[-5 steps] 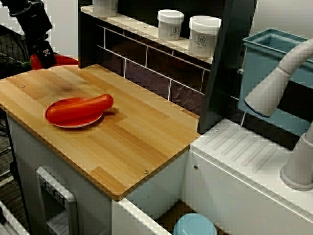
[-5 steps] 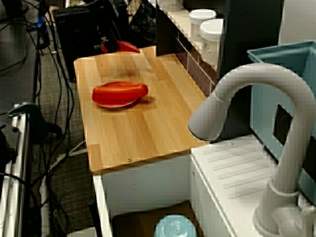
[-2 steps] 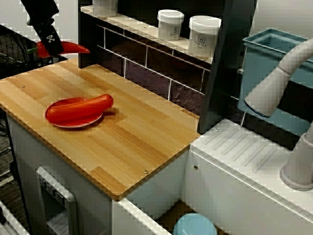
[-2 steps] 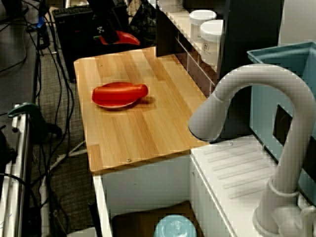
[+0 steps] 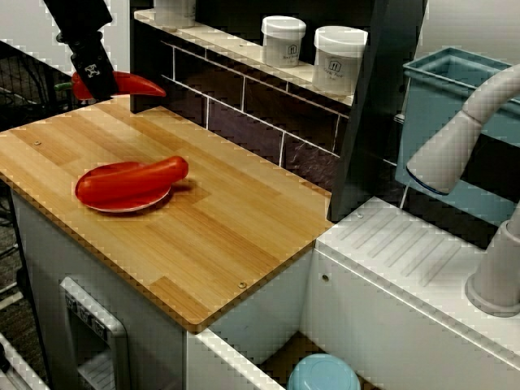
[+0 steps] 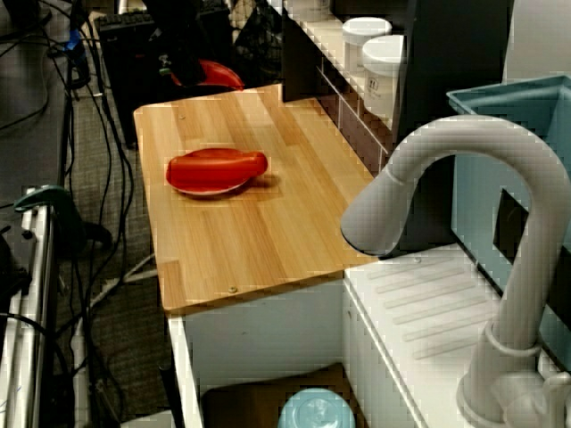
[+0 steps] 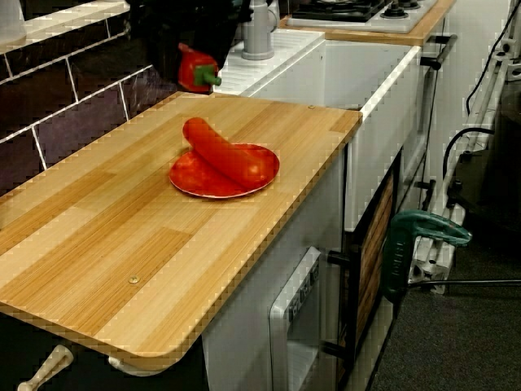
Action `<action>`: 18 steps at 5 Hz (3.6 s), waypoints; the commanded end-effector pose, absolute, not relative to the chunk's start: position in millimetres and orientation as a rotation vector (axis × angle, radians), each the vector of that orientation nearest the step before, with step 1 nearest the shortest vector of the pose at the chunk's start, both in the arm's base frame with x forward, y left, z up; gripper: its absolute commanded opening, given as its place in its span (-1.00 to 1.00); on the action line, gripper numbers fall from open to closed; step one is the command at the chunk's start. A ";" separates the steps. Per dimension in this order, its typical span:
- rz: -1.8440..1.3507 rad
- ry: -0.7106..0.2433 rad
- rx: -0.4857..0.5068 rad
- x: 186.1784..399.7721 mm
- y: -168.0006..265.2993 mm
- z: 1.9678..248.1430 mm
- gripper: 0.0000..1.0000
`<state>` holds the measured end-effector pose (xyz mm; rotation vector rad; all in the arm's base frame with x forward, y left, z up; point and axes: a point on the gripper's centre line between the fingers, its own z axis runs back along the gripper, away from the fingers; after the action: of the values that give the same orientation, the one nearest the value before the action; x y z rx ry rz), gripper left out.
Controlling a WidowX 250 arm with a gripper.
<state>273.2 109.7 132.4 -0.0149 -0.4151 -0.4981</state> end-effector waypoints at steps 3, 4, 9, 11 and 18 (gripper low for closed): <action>-0.668 -0.414 0.022 235.7 44.3 127.7 -1.00; -0.697 -0.411 0.036 232.7 32.1 113.7 -1.00; -0.697 -0.324 0.035 251.0 2.3 50.5 -1.00; -0.669 -0.322 0.044 254.1 5.0 52.4 -1.00; -0.465 -0.342 -0.040 253.5 86.4 105.8 1.00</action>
<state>264.1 72.5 95.3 -0.0598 -0.3135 -0.4643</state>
